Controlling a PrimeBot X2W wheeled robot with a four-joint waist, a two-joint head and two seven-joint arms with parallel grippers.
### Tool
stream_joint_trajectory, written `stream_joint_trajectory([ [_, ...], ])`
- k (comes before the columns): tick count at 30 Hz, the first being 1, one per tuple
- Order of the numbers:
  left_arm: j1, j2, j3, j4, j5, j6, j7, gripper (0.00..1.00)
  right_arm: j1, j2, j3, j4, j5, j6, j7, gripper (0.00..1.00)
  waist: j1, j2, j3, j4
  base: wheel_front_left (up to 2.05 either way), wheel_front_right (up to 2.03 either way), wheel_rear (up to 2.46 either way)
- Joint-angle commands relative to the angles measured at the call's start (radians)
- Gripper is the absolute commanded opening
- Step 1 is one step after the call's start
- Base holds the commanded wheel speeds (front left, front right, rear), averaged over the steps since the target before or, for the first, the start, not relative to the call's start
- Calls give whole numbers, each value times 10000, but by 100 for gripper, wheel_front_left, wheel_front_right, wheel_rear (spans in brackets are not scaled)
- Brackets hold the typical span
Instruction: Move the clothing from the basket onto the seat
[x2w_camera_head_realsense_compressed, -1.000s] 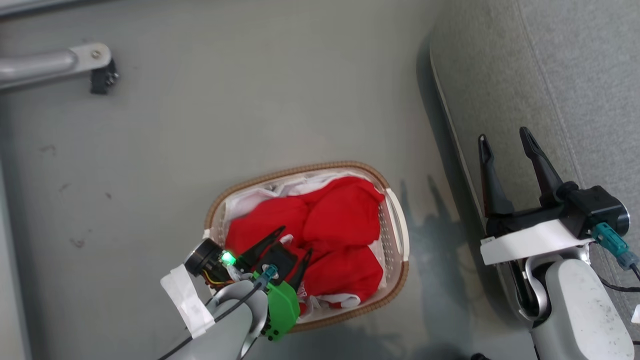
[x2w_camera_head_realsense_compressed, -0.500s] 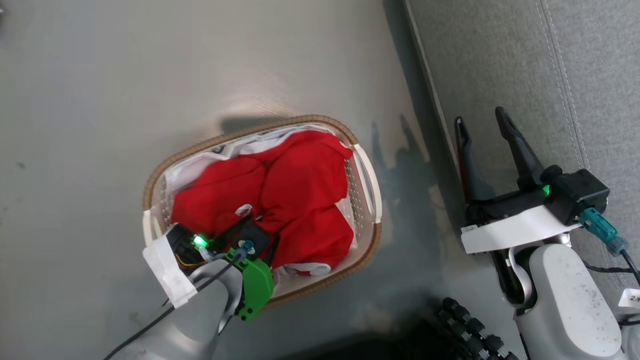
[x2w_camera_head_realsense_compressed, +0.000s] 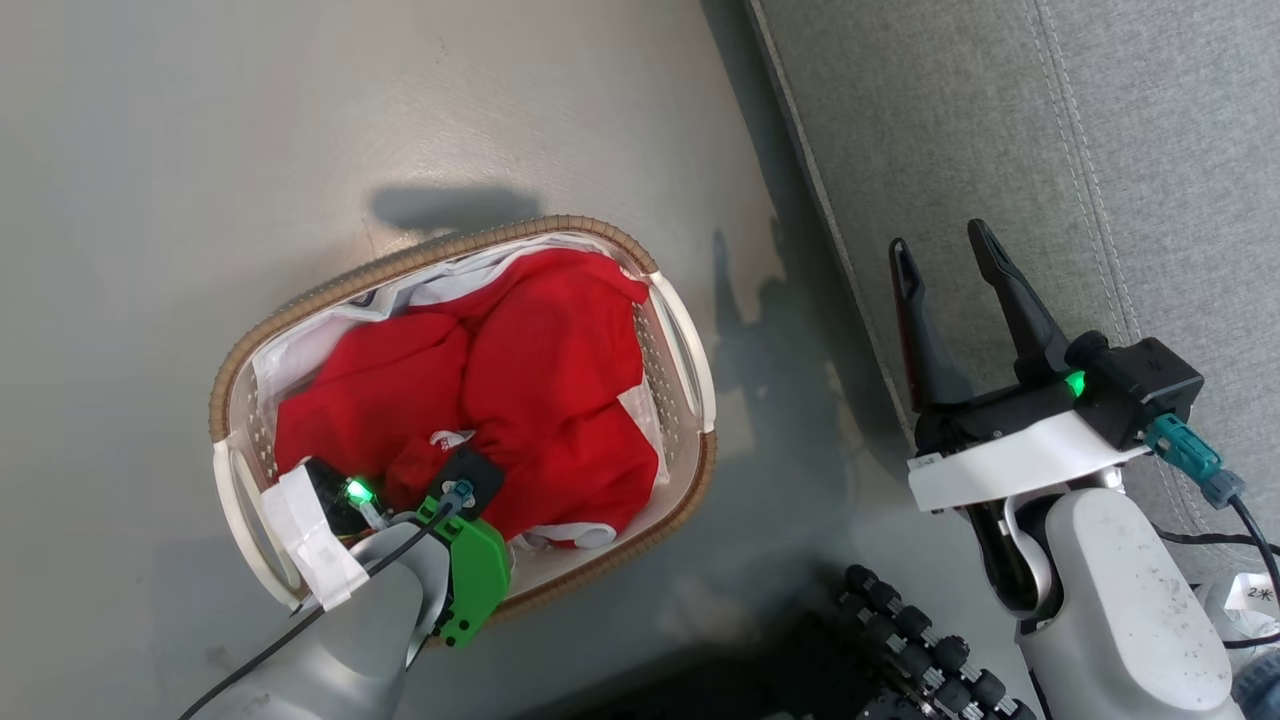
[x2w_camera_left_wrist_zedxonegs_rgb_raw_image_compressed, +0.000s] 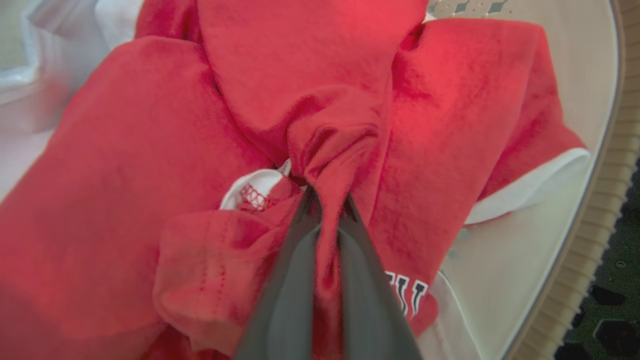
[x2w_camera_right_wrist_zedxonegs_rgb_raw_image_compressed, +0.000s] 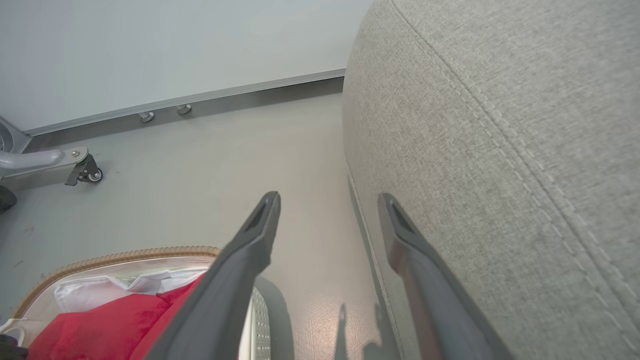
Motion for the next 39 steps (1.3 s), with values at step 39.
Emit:
stream_joint_trajectory([
  [39, 2040, 999, 1105, -8323, -33, -84, -96, 0, 2955, -35, -880, 1002, -1544, -6, -21, 100, -1, 0, -7504, 2203, 0, 0, 0],
])
